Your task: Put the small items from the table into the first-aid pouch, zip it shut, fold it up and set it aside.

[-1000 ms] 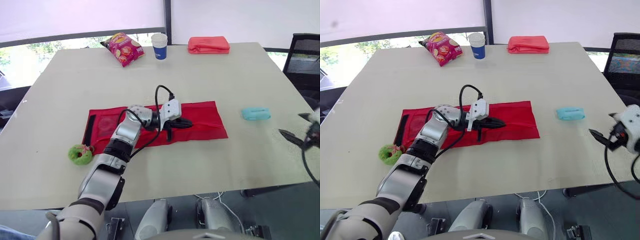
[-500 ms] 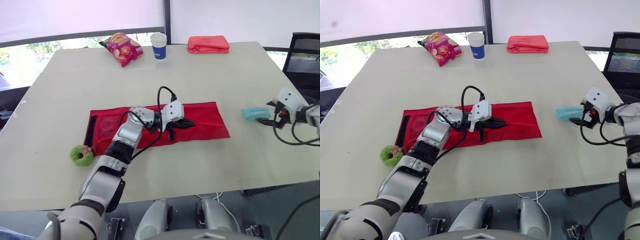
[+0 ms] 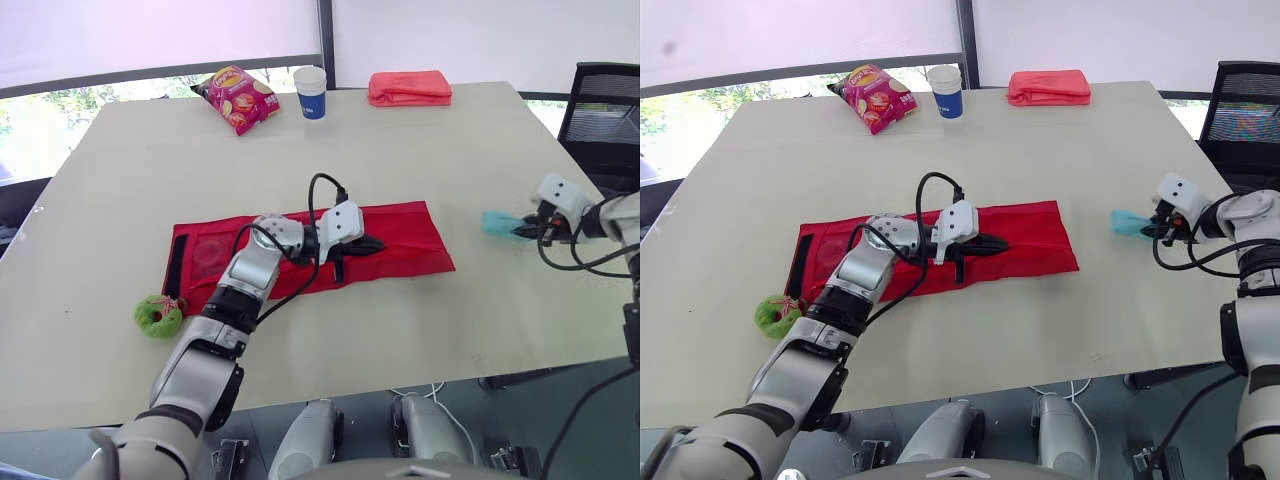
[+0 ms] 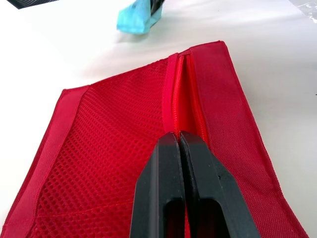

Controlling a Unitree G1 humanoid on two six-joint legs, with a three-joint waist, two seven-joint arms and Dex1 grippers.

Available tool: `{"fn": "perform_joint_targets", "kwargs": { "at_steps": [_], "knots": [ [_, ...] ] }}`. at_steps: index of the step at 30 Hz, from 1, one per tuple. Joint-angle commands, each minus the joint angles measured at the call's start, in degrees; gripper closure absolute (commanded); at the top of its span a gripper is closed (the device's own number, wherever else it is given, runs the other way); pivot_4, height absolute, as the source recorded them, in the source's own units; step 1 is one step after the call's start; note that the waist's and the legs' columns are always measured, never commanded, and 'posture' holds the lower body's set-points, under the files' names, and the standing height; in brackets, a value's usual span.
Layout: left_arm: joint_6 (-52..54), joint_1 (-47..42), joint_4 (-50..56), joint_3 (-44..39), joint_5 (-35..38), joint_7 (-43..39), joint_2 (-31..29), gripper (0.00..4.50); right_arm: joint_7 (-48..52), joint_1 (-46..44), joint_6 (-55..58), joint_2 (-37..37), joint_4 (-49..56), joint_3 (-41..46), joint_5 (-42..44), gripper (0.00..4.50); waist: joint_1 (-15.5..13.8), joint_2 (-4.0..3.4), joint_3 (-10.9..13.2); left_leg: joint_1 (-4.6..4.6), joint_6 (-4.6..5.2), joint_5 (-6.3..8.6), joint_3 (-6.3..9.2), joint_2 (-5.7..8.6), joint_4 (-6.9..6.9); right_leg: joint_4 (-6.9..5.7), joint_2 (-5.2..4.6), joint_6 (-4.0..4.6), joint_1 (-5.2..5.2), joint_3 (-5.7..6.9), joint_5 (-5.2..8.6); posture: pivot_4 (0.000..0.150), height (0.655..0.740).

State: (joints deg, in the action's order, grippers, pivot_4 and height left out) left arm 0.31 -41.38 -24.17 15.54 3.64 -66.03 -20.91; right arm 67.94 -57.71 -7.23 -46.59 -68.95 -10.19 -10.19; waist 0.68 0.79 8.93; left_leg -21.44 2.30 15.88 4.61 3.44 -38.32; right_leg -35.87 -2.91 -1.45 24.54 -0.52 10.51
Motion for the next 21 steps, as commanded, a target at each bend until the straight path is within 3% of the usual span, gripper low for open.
{"fn": "perform_joint_targets", "kwargs": {
  "at_steps": [1,4,10,13,18,21],
  "knots": [
    [-0.3,-0.1,2.3,-0.7,1.0,0.2,0.2,4.5,3.9,3.9,3.0,-2.7,6.9,1.8,2.1,4.48,0.0,0.0,0.0,0.0,0.0,0.0,0.0,0.01,0.0,0.0,0.0,0.0,0.0,0.0,0.0,0.15,0.7395],
    [-0.5,-0.4,1.7,-0.6,0.8,0.2,0.5,4.5,4.3,10.3,9.3,-4.1,19.1,4.7,5.7,4.48,-0.2,-0.02,0.0,-0.04,0.0,0.0,0.05,0.02,-0.01,0.0,-0.03,0.0,0.0,0.03,0.0,0.15,0.7395],
    [3.4,-1.5,2.0,-1.2,2.3,0.1,1.5,4.5,7.1,33.5,39.6,-10.6,67.3,16.0,21.6,4.48,-0.7,-0.24,0.0,-0.26,0.01,0.0,0.17,0.02,-0.06,-0.05,-0.18,-0.05,0.17,0.11,-0.03,0.15,0.7395],
    [4.1,-2.3,1.5,-1.1,2.4,0.2,2.1,4.5,4.6,38.9,58.0,-11.9,86.2,20.2,30.7,4.48,-0.3,-0.27,0.0,-0.26,0.23,0.13,0.11,0.02,-0.07,-0.05,-0.18,-0.09,0.19,0.15,-0.04,0.15,0.7395],
    [3.6,-3.1,0.6,-0.6,2.5,-0.6,3.8,4.5,-9.7,37.9,77.5,-5.5,103.2,18.0,35.2,4.48,-0.5,-0.15,-0.1,-0.25,0.24,0.15,0.19,-0.04,-0.12,-0.01,-0.17,-0.11,0.14,0.45,-0.03,0.15,0.7395],
    [3.0,-3.3,-0.1,-0.3,2.0,-1.0,4.5,4.5,-17.1,36.1,83.5,-1.1,107.0,14.3,35.1,4.48,-1.1,-0.13,-0.1,-0.31,0.14,0.09,0.22,0.02,-0.11,0.01,-0.22,-0.11,0.17,0.49,-0.03,0.15,0.7395]
  ]
}}
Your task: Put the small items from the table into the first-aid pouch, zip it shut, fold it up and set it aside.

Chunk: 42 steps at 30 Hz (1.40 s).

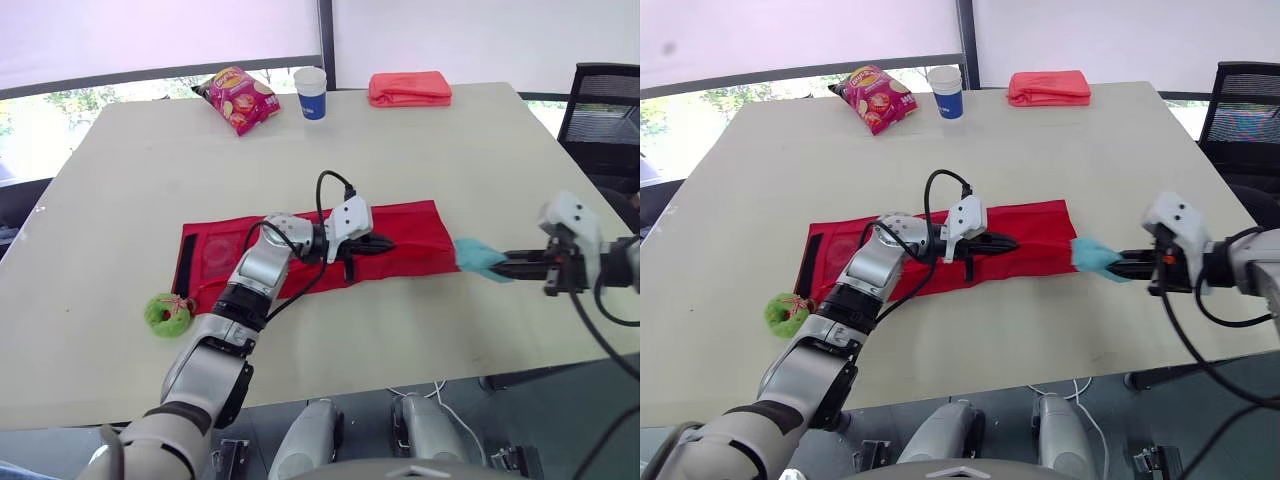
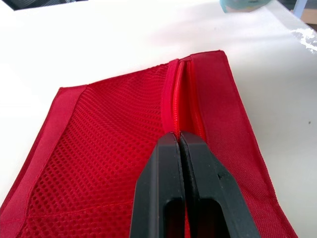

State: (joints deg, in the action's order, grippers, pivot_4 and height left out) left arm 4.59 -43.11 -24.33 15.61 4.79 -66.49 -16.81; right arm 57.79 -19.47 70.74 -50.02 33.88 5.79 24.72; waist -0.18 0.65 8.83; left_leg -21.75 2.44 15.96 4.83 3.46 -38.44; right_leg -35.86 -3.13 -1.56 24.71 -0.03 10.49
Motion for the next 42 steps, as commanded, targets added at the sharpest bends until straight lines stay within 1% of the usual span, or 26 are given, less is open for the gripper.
{"fn": "perform_joint_targets", "kwargs": {
  "at_steps": [1,3,5,9,11,14,19,23,27,30,34,36,38,39,40,41,42],
  "knots": [
    [-1.3,-1.4,0.3,-0.1,0.8,-0.7,0.7,4.5,-10.1,-2.8,5.1,3.1,3.6,-4.6,-2.0,4.48,-0.5,0.0,0.0,-0.01,-0.12,-0.07,-0.01,0.01,-0.02,0.01,0.0,0.0,0.0,0.0,0.0,0.15,0.7395],
    [-1.2,-1.3,0.6,0.3,0.9,-0.9,1.1,4.5,-14.7,-3.8,3.8,4.2,1.9,-8.7,-5.1,4.48,-0.6,0.0,0.0,0.0,-0.13,-0.08,-0.03,0.03,-0.03,0.01,0.0,0.0,0.0,-0.02,0.0,0.15,0.7395],
    [-1.2,-1.2,0.7,0.6,0.7,-1.1,1.4,4.5,-18.4,-5.2,3.6,6.3,0.3,-10.2,-6.5,4.48,-0.7,0.02,0.0,-0.02,-0.13,-0.08,0.0,0.07,-0.04,0.01,0.01,0.0,0.0,0.03,0.0,0.15,0.7395],
    [-1.3,-0.8,1.5,1.2,0.5,-1.2,2.0,4.5,-22.6,-7.1,1.7,7.4,-1.3,-14.6,-8.9,4.48,-0.6,0.02,0.0,-0.02,-0.13,-0.08,0.0,0.1,-0.04,0.01,0.03,0.0,0.01,0.02,0.0,0.15,0.7395],
    [-1.1,-0.7,1.8,1.2,0.6,-1.2,2.3,4.5,-23.4,-7.2,-0.9,5.9,-1.6,-17.9,-10.6,4.48,-0.6,0.02,0.0,-0.01,-0.13,-0.08,0.0,0.08,-0.04,0.0,0.05,0.0,0.02,0.03,0.0,0.15,0.7395],
    [-0.9,-0.4,2.5,1.4,0.6,-1.0,2.7,4.5,-22.7,-7.5,-3.7,5.3,-1.4,-20.8,-11.0,4.48,-0.6,0.02,0.0,-0.02,-0.13,-0.08,0.0,0.1,-0.04,0.01,0.11,0.0,0.01,0.06,0.0,0.15,0.7395],
    [-0.7,-0.2,2.8,1.4,0.6,-0.9,3.0,4.5,-22.0,-7.7,-4.4,5.3,-1.0,-21.9,-10.4,4.48,-0.6,0.02,0.0,-0.02,-0.12,-0.08,0.01,0.1,-0.04,0.01,0.13,-0.01,0.0,0.06,0.0,0.15,0.7395],
    [-0.6,1.0,4.6,2.3,1.1,-2.1,2.9,4.5,-30.0,-9.1,1.6,15.4,-5.0,-16.0,-11.0,4.48,-0.3,0.11,-0.1,0.0,-0.13,-0.09,-0.02,0.01,-0.04,0.0,0.13,0.0,0.0,0.02,0.0,0.15,0.7395],
    [-0.3,1.8,5.6,2.6,1.1,-2.1,2.8,4.5,-33.4,-8.8,4.8,19.9,-5.0,-13.8,-11.2,4.48,-0.5,0.11,-0.1,0.0,-0.13,-0.09,0.01,0.05,-0.02,-0.02,0.17,0.02,0.02,0.03,-0.01,0.15,0.7395],
    [-0.1,2.7,6.6,3.2,1.1,-2.3,2.8,4.5,-37.8,-7.8,9.0,29.0,-4.7,-8.7,-10.5,4.48,-0.5,0.11,-0.1,0.0,-0.13,-0.09,0.02,0.06,-0.01,-0.01,0.16,0.02,0.02,0.02,-0.01,0.15,0.7395],
    [0.0,2.9,6.8,3.4,1.1,-2.3,2.9,4.5,-42.8,-8.5,11.4,37.8,-4.3,-3.2,-11.2,4.48,-0.5,0.09,-0.1,0.0,-0.14,-0.09,0.03,0.06,0.0,-0.05,0.19,0.02,0.04,0.02,-0.01,0.15,0.7395],
    [-0.3,2.9,6.2,3.5,0.9,-2.3,2.8,4.5,-44.5,-9.0,12.1,40.6,-3.8,-1.4,-11.3,4.48,-0.5,0.06,-0.1,0.01,-0.14,-0.09,0.04,0.09,0.01,-0.06,0.19,0.02,0.04,0.02,-0.01,0.15,0.7395],
    [-0.7,2.6,5.4,3.4,0.7,-2.2,2.8,4.5,-44.6,-9.0,12.6,41.3,-3.0,-1.4,-10.8,4.48,-0.5,0.05,-0.1,0.02,-0.14,-0.09,0.03,0.08,0.02,-0.07,0.21,0.02,0.05,0.01,-0.01,0.15,0.7395],
    [-1.0,2.4,4.8,3.3,0.6,-2.1,2.7,4.5,-44.5,-8.6,12.7,40.9,-2.4,-1.8,-10.5,3.57,-0.5,0.04,-0.1,0.01,-0.14,-0.09,0.04,0.09,0.02,-0.07,0.21,0.02,0.05,0.02,-0.01,0.15,0.7395],
    [-1.2,2.0,4.1,3.0,0.5,-1.8,2.7,4.5,-44.2,-8.2,12.7,40.0,-1.8,-2.3,-10.2,3.16,-0.5,0.04,-0.1,0.01,-0.14,-0.09,0.03,0.12,0.02,-0.07,0.19,0.02,0.05,0.02,-0.01,0.15,0.7395],
    [-1.4,1.5,3.2,2.7,0.4,-1.4,2.7,4.5,-43.5,-7.6,12.4,38.9,-1.2,-2.8,-9.7,2.87,-0.5,0.04,-0.1,0.02,-0.14,-0.09,0.04,0.13,0.02,-0.07,0.2,0.02,0.05,0.02,-0.01,0.15,0.7395],
    [-1.8,1.0,2.0,2.3,0.2,-1.0,2.6,4.5,-42.6,-7.0,12.7,37.6,-0.5,-2.8,-9.0,2.39,-0.5,0.04,-0.1,0.01,-0.14,-0.09,0.06,0.14,0.02,-0.07,0.2,0.02,0.05,0.03,-0.01,0.15,0.7395]
  ]
}}
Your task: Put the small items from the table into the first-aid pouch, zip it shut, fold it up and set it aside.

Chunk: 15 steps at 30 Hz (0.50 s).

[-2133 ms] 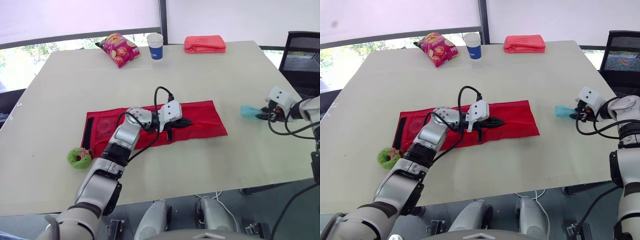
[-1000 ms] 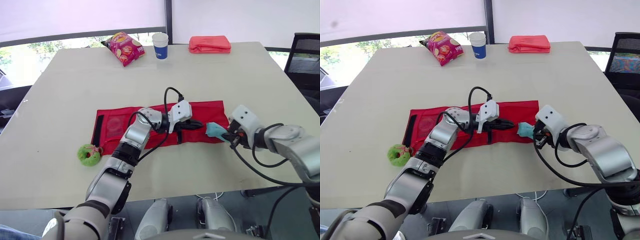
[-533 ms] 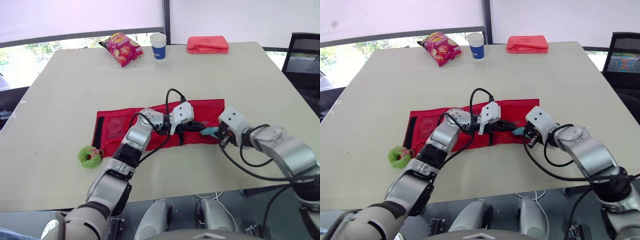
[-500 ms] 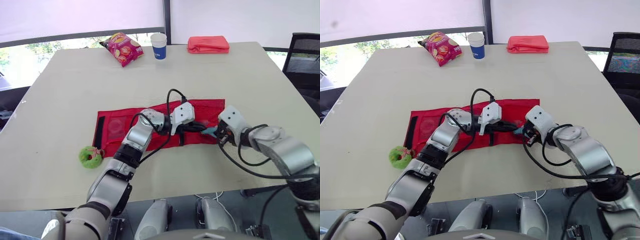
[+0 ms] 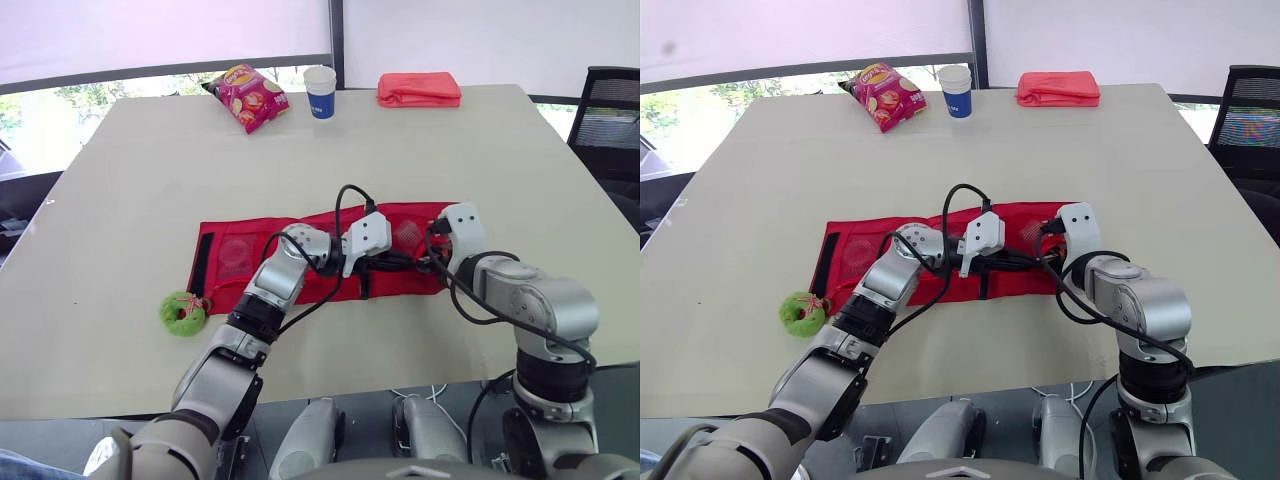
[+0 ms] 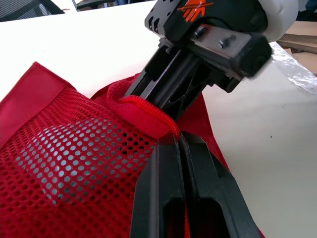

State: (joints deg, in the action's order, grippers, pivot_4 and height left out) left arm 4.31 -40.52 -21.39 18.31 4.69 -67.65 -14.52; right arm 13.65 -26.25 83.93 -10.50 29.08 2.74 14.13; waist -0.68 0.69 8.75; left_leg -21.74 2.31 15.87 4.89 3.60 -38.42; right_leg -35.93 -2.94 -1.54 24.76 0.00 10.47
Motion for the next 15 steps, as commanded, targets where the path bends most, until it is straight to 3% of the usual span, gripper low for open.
{"fn": "perform_joint_targets", "kwargs": {
  "at_steps": [1,3,14,15],
  "knots": [
    [-2.0,-2.1,-1.8,-0.6,0.1,0.4,0.3,4.5,2.3,0.2,-0.5,-3.0,4.8,0.1,2.3,1.9,0.0,0.0,0.0,0.0,0.0,0.0,0.0,0.0,0.0,0.0,0.01,0.0,0.0,0.0,0.0,0.15,0.7395],
    [-2.8,-2.8,-3.5,-1.0,-0.1,0.8,0.1,4.5,3.6,1.0,-0.5,-4.9,5.8,0.5,3.4,1.02,0.1,0.0,0.0,0.0,0.0,0.0,0.01,0.01,0.0,0.0,0.01,0.0,-0.01,0.02,0.0,0.15,0.7395],
    [-6.5,-5.8,-10.2,-1.9,-0.4,1.5,-0.2,4.5,17.2,10.3,-13.9,-20.9,10.2,0.0,10.8,1.02,1.3,0.02,0.0,0.01,0.24,0.13,0.03,-0.03,0.01,0.02,0.03,-0.04,-0.05,0.06,0.02,0.15,0.7395],
    [-6.6,-5.8,-10.2,-1.9,-0.4,1.4,-0.2,4.5,17.3,11.0,-15.1,-21.2,9.9,-0.3,10.7,1.54,1.3,0.02,0.0,0.01,0.24,0.13,0.03,-0.04,0.0,0.02,0.03,-0.03,-0.05,0.07,0.02,0.15,0.7395]
  ]
}}
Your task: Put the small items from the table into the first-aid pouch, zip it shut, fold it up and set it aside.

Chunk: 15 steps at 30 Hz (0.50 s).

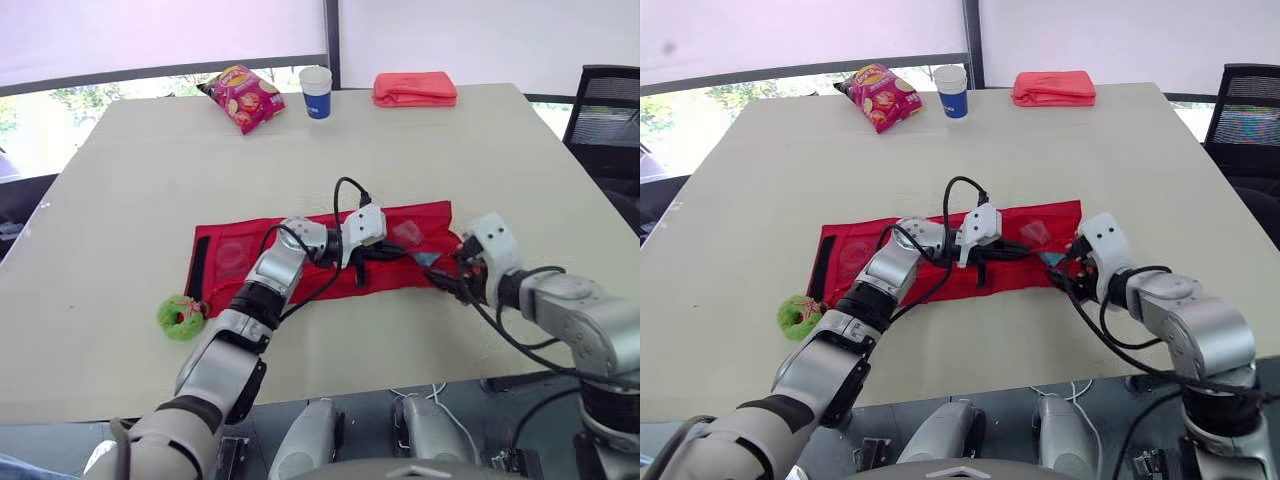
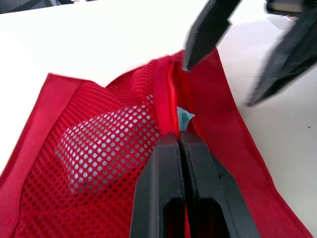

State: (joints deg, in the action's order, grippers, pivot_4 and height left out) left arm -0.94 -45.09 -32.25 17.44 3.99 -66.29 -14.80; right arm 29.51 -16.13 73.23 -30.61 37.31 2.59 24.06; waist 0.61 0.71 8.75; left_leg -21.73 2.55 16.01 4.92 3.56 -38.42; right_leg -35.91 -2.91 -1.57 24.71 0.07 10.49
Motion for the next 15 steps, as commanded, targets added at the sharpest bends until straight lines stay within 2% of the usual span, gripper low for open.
{"fn": "perform_joint_targets", "kwargs": {
  "at_steps": [1,2,6,9,15],
  "knots": [
    [-1.4,-1.2,0.6,-1.1,0.4,0.0,0.1,4.5,1.5,1.7,-6.1,-1.1,1.1,-1.0,0.3,1.82,0.1,0.01,0.0,0.0,0.0,0.0,0.0,-0.01,0.0,0.0,0.01,0.0,0.0,0.0,0.0,0.15,0.7395],
    [-1.4,-1.2,0.6,-1.0,0.4,-0.1,0.1,4.5,1.4,2.2,-7.5,-1.2,0.7,-1.7,0.0,2.2,0.1,0.01,0.0,0.0,0.0,0.0,0.01,-0.03,0.0,0.0,0.02,0.0,0.0,0.01,0.0,0.15,0.7395],
    [-1.6,-1.0,0.9,-0.9,0.4,-0.4,0.2,4.5,-1.9,2.9,-12.7,1.1,-3.6,-5.5,-3.2,4.34,0.0,0.01,0.0,0.0,-0.02,-0.01,0.0,-0.04,0.0,0.0,0.01,0.0,0.0,0.01,0.0,0.15,0.7395],
    [-1.7,-0.6,1.5,-0.7,0.5,-0.7,0.2,4.5,-4.2,2.6,-19.4,1.5,-8.9,-9.0,-8.2,4.44,0.0,0.01,0.0,0.0,-0.22,-0.13,0.0,-0.03,-0.01,0.01,0.01,0.0,0.0,0.01,0.0,0.15,0.7395],
    [-1.5,0.3,2.9,-0.2,0.5,-1.4,0.4,4.5,-7.8,-0.9,-29.3,5.4,-17.7,-10.1,-12.9,4.44,0.0,0.01,0.0,0.0,-0.24,-0.14,-0.02,-0.02,0.0,0.0,0.01,0.01,0.01,-0.02,0.0,0.15,0.7395]
  ]
}}
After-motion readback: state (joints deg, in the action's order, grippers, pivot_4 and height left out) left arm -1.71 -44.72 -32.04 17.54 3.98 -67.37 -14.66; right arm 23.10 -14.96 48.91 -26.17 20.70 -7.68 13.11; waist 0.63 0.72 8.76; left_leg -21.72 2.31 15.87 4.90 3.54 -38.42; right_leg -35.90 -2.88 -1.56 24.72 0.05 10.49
